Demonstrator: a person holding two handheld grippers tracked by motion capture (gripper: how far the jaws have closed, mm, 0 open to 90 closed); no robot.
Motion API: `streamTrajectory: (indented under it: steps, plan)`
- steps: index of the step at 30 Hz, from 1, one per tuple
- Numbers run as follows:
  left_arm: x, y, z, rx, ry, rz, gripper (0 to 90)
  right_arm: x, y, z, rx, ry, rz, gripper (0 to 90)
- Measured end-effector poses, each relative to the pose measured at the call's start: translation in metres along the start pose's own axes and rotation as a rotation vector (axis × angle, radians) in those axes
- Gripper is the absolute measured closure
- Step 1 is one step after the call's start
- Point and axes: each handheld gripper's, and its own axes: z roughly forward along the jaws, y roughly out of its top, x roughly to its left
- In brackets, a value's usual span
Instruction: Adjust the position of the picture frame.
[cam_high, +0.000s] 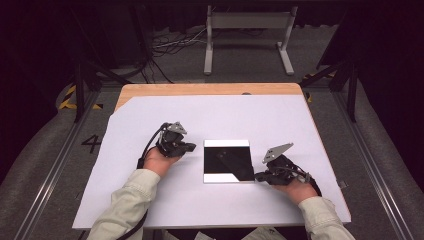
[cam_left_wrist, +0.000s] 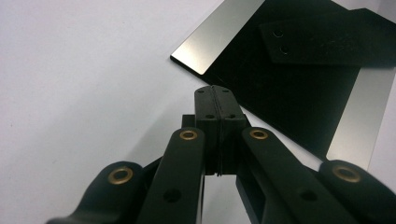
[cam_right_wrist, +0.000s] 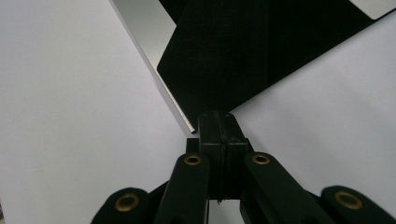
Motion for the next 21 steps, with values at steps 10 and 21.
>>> streamTrajectory:
  steps: [10,21]
  plan:
    - [0.000,-0.002,-0.010,-0.047,-0.051,0.045,86.2,0.000,-0.003,-0.018,-0.053,-0.024,0.009,90.0]
    - [0.003,-0.007,-0.019,-0.064,-0.112,0.097,83.5,-0.003,0.003,-0.036,-0.079,-0.002,-0.050,90.0]
